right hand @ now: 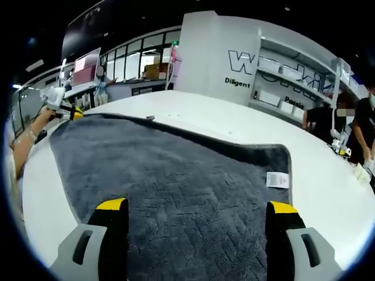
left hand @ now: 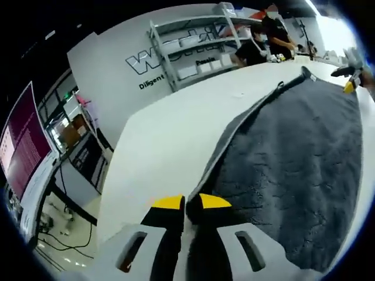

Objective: Fold the towel on the table until its edges align and the towel forms a compact rectangular stack.

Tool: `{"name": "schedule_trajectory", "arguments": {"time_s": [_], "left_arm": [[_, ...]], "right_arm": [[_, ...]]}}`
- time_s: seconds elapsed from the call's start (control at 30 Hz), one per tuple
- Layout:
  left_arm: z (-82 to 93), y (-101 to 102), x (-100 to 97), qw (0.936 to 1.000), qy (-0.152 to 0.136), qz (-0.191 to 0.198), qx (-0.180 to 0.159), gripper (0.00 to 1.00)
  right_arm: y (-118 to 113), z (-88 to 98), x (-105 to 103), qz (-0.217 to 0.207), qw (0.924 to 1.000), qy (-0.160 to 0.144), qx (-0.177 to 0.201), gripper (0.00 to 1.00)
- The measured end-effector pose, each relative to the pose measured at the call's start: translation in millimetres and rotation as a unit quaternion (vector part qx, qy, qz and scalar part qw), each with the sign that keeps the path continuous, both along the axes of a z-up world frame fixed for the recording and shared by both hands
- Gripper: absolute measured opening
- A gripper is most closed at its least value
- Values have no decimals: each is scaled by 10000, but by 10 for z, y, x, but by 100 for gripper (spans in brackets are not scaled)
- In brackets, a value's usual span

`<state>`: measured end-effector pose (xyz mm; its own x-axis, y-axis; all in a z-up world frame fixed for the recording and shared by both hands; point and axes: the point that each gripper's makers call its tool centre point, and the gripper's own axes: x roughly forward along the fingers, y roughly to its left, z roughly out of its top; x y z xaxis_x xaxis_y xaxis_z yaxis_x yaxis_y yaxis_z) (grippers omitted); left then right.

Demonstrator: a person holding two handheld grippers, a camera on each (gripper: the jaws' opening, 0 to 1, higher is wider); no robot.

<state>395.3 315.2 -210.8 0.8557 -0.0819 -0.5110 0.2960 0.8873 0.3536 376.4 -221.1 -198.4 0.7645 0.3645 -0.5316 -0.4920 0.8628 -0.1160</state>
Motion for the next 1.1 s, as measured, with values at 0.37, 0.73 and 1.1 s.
{"name": "schedule_trajectory", "arguments": {"time_s": [0.37, 0.73, 1.1], "left_arm": [[134, 29, 15, 9986, -98, 44, 512, 3], [659, 70, 200, 9895, -708, 200, 1248, 3], [947, 128, 521, 9717, -927, 351, 2143, 3]], "right_arm": [[14, 22, -4, 38, 10000, -34, 27, 99], [13, 13, 1, 40, 10000, -15, 39, 99], [9, 0, 13, 37, 10000, 9, 19, 99]]}}
